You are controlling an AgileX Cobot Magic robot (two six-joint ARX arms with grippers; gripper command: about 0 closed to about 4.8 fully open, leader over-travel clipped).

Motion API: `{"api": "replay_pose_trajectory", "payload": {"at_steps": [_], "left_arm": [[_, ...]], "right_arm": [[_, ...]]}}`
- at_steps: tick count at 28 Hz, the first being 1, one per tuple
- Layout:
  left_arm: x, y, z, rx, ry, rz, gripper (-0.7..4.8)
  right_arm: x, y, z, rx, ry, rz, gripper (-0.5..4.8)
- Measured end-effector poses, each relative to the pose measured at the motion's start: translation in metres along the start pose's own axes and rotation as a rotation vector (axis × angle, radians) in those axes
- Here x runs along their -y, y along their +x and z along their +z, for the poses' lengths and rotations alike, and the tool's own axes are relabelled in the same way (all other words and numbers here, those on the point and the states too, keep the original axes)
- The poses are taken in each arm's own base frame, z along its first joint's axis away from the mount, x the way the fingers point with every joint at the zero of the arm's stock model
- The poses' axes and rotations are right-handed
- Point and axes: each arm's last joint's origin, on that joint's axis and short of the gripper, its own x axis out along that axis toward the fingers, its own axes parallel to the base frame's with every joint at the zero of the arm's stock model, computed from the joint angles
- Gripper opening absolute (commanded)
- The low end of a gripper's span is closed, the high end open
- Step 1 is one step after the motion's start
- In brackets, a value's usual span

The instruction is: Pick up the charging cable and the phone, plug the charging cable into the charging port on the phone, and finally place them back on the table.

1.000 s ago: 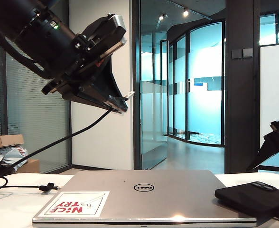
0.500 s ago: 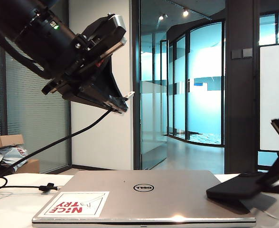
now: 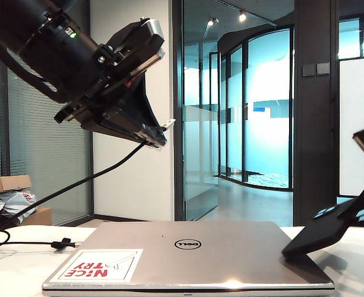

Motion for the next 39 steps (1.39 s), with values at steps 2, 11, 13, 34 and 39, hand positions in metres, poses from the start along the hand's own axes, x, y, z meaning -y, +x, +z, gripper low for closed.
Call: {"api": "replay_pose_trajectory", "payload": {"at_steps": [2,11,13,34,39], "left_arm": [[0.000,0.000,0.000,0.000,0.000,0.000,-0.07],[0.000,0.000,0.000,0.000,0.000,0.000,-0.07],[0.000,0.000,0.000,0.001,0.000,0.000,-0.07],[0.000,0.000,0.000,0.000,0.000,0.000,-0.07],[0.000,0.000,0.000,0.000,0.000,0.000,-0.07]], "right_arm": [[-0.014,-0.014,0.003,0.015,-0.081,-0.014,-0.07],[-0.064,-0.057,0.018,-0.097,-0.350,-0.285,-0.07],[-0.072,-0.060,0.020,-0.139,-0.379,-0.324,-0.07],[-0.083,-0.046,-0.028,-0.470,-0.690,-0.667,-0.07],[-0.075,-0.034,-0.029,-0.515,-0.677,-0.706,-0.07]]}}
